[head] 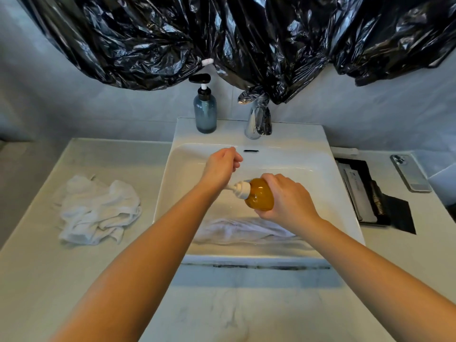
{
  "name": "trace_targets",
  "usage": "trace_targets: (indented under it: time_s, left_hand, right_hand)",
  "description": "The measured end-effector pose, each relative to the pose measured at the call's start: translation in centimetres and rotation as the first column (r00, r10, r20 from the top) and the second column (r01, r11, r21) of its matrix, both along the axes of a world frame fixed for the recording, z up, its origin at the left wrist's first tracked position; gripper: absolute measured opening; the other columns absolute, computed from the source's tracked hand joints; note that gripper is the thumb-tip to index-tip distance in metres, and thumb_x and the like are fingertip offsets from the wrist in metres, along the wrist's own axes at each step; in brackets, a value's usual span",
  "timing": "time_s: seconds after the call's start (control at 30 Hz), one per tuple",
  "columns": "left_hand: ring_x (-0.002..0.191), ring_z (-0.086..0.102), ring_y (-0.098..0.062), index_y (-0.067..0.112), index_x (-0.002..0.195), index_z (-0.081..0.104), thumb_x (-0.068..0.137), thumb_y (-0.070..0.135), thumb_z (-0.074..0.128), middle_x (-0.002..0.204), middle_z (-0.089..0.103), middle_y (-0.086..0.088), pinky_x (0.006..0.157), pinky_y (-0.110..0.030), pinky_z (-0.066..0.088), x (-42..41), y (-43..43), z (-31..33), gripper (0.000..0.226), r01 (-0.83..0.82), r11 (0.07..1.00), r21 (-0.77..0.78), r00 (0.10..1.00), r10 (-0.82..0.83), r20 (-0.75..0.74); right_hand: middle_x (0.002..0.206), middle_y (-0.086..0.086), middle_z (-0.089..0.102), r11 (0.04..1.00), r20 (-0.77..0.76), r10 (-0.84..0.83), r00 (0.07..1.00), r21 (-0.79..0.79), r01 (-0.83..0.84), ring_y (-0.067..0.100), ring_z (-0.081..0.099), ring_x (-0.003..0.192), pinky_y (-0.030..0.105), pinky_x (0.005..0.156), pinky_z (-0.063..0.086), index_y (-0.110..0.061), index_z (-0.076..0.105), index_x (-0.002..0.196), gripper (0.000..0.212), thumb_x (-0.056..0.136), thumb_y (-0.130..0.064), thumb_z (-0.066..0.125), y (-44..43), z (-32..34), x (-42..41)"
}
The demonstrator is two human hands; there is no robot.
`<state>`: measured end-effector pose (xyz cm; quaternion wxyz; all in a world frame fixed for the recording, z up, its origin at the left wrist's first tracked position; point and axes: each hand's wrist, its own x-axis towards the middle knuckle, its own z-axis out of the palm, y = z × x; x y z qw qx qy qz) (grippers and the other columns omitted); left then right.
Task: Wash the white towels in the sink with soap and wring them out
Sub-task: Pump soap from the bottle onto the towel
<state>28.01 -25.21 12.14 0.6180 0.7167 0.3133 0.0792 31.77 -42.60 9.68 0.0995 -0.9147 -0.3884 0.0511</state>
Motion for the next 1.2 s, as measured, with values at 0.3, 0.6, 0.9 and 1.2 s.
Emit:
trace_targets:
  time_s: [0.3,0.6,0.9,1.2]
  left_hand:
    - [0.092,0.055,-0.018,0.015,0.106,0.058,0.103,0.025,0.032,0.095,0.058,-0.004,0.086,-0.033,0.045,-1.4,1.0,-0.7,0.028,0.134,0.991,-0.018,0.991,-0.134,0.003]
    - [0.094,0.054,-0.020,0.012,0.120,0.053,0.104,0.028,0.033,0.099,0.058,-0.008,0.087,-0.034,0.043,-2.1,1.1,-1.8,0.030,0.095,0.993,-0.071,0.995,-0.096,-0.015]
    - [0.095,0.055,-0.021,0.010,0.120,0.054,0.104,0.031,0.033,0.096,0.059,-0.006,0.086,-0.034,0.043,-1.6,1.4,-1.9,0.034,0.126,0.989,-0.076,0.990,-0.130,-0.047]
    - [0.089,0.051,-0.019,0.013,0.103,0.055,0.102,0.031,0.033,0.095,0.055,-0.008,0.074,-0.028,0.042,0.5,-3.1,-2.7,0.028,0.156,0.982,-0.103,0.988,-0.156,0.002]
  right_hand:
    - [0.114,0.004,0.062,0.997,0.052,0.080,0.995,-0.011,-0.080,0.024,0.060,0.094,0.035,0.076,0.050,-0.023,0.047,0.132,0.068,0.078,-0.051,0.077,1.2,0.0,-0.6]
    - [0.118,0.004,0.060,0.995,0.053,0.096,0.994,-0.022,-0.095,0.023,0.059,0.098,0.034,0.079,0.049,-0.023,0.045,0.133,0.069,0.079,-0.051,0.076,2.2,-0.3,-1.6]
    - [0.121,0.002,0.059,0.997,0.058,0.079,0.995,-0.026,-0.078,0.020,0.057,0.101,0.030,0.077,0.040,-0.025,0.043,0.136,0.069,0.080,-0.052,0.075,1.1,-0.3,-1.4]
    - [0.125,0.000,0.057,0.997,-0.007,0.019,1.000,-0.072,-0.019,0.019,0.057,0.106,0.034,0.084,0.047,-0.026,0.038,0.139,0.080,0.077,-0.065,0.072,-2.0,-1.0,-0.4]
